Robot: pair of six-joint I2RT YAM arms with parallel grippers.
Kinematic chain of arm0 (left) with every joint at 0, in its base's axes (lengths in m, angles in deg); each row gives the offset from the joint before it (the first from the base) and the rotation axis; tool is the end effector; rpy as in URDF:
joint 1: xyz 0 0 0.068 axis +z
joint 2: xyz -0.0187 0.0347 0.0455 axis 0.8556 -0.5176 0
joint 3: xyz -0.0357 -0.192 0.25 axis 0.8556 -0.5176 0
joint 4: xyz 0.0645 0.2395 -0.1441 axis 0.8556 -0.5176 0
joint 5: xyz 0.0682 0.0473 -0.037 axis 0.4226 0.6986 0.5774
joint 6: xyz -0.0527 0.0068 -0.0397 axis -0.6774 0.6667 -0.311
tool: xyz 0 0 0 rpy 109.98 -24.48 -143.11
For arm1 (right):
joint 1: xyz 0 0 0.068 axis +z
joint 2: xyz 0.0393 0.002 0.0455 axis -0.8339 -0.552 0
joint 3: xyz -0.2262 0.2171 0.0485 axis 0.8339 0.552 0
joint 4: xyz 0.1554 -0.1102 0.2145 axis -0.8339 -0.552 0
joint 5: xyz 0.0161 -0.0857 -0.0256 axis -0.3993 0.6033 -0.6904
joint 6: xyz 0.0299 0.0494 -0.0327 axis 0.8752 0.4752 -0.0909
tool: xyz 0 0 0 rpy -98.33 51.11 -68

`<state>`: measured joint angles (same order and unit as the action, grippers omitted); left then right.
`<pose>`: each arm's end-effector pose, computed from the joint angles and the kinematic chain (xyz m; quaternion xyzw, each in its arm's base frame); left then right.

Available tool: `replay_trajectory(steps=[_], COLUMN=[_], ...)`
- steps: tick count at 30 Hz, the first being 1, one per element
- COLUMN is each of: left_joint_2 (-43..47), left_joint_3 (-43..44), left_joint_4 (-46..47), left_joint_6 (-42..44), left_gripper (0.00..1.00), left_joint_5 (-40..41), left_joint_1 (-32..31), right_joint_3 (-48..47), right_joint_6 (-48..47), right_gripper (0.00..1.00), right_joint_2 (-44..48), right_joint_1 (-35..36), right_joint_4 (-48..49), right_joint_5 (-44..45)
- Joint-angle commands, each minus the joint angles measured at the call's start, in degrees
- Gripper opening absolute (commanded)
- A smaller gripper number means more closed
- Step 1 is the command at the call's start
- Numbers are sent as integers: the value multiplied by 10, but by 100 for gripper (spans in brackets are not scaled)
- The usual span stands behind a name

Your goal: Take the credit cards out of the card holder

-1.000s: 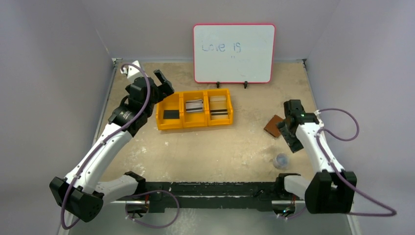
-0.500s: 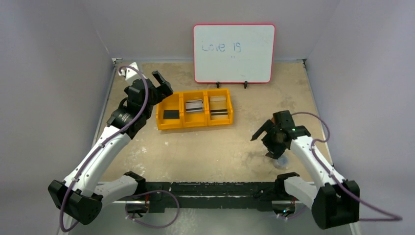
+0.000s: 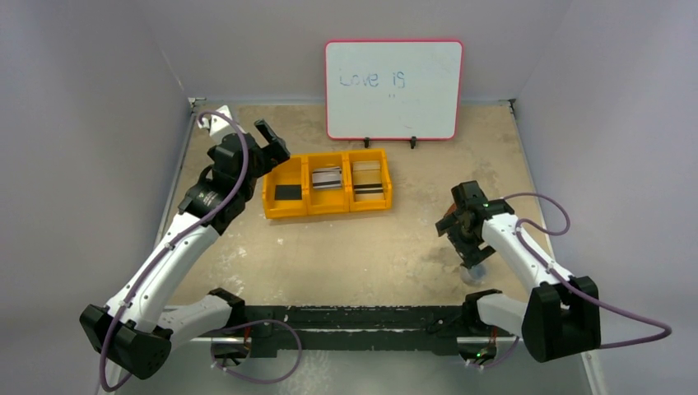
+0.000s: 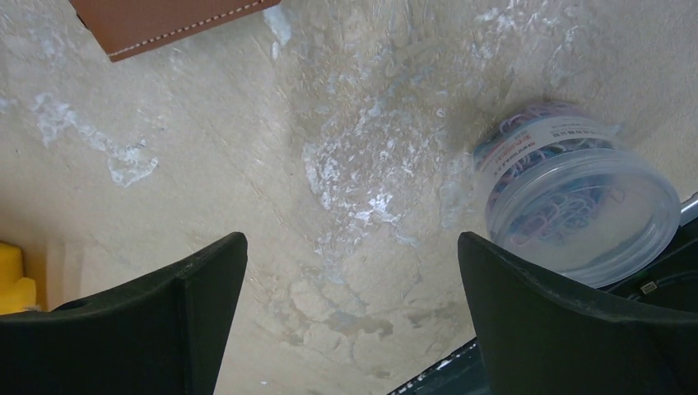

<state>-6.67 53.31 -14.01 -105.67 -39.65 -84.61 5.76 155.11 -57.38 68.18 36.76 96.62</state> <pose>0.2336 -0.0854 0.4121 -0.2500 0.7770 -0.1378 0.5611 0.2031 0.0291 0.2163 0.4970 0.8465 0.0081 0.1907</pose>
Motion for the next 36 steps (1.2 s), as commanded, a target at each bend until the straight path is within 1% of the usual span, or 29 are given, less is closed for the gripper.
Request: replay_trajectory(steps=[1, 4, 6, 10, 13, 17, 19, 21, 22, 23, 25, 26, 28, 29, 30, 33, 36], left_joint_2=[13, 10, 6, 2, 4, 9, 13, 13, 12, 11, 8, 6, 3, 4, 4, 0, -3], left_joint_3=[23, 24, 24, 19, 10, 8, 7, 9, 12, 16, 20, 23, 30, 31, 30, 30, 35], left_joint_4=[4, 7, 10, 19, 26, 21, 21, 20, 17, 14, 12, 10, 0, -1, 0, 3, -3], left_joint_6=[5, 6, 5, 0, -6, -6, -6, -3, -1, 1, 3, 5, 9, 10, 12, 15, 16], left_gripper=[97, 97, 97, 97, 97, 97, 97, 97, 97, 97, 97, 97, 97, 97, 97, 97, 97], left_joint_5=[12, 10, 9, -1, -5, 0, 5, 7, 7, 8, 6, 4, 6, 8, 10, 8, 5], left_joint_1=[1, 1, 0, 0, 0, 0, 0, 0, 0, 0, 0, 0, 0, 0, 0, 0, 0], right_joint_3=[-17, -14, -18, -23, -19, -43, -63, -86, -95, -97, -75, -69, -84, -98, -113, -133, -153], right_joint_6=[-7, -66, -84, -58, -34, -19, 9, 59, 61, 70, 81, 75, 72, 71, 56, -38, -53], right_gripper=[100, 100, 100, 100, 100, 100, 100, 100, 100, 100, 100, 90, 97, 98, 99, 99, 100], right_joint_2=[17, 18, 7, -32, -26, -38, -51, -70, -79, -85, -97, -102, -113, -112, -106, -80, -67], right_joint_1=[-13, -11, -10, 1, 17, 17, 17, 16, 16, 15, 2, -12, -23, -24, -24, -24, -36], right_joint_4=[3, 15, 4, -69, -77, -104, -137, -180, -183, -183, -173, -169, -180, -181, -172, -80, -58], right_joint_5=[11, -21, -42, -60, -62, -39, 2, 40, 62, 76, 67, 69, 97, 98, 101, 74, 123])
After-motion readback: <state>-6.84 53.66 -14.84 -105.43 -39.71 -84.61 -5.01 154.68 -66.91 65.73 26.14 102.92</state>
